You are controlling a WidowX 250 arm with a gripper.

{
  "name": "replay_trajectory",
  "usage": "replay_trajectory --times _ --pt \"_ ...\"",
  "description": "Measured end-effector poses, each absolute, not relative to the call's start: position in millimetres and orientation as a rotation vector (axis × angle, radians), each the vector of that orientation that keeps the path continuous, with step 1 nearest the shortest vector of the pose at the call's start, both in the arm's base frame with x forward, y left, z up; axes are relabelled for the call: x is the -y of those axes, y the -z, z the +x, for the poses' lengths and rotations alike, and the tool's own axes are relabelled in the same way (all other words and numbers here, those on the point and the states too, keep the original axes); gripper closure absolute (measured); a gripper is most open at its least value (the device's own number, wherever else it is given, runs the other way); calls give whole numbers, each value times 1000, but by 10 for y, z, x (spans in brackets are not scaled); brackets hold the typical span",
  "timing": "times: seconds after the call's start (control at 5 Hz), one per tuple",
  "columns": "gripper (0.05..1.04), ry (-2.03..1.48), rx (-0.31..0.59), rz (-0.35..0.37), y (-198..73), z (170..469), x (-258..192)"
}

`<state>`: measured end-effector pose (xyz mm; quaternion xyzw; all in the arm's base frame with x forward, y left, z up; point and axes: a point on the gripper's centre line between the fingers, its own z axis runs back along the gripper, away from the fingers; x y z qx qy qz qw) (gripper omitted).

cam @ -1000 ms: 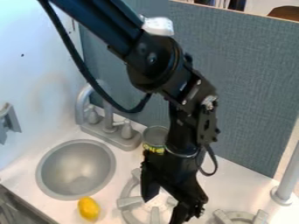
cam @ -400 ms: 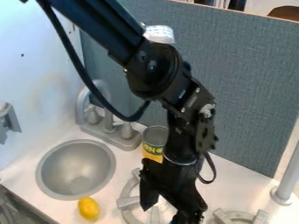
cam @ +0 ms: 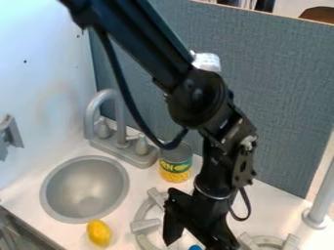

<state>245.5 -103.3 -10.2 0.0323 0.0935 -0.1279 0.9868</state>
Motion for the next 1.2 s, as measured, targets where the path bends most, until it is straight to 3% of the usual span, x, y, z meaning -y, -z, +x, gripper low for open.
replay_trajectory --times 0.4,0.6,1.0,1.2 --pt "80 232 -254 121 263 2479 1050" --pt "143 225 -274 126 317 2457 1045" --pt "692 231 -279 124 317 2446 1044" --pt "741 235 -277 112 321 2409 1046"
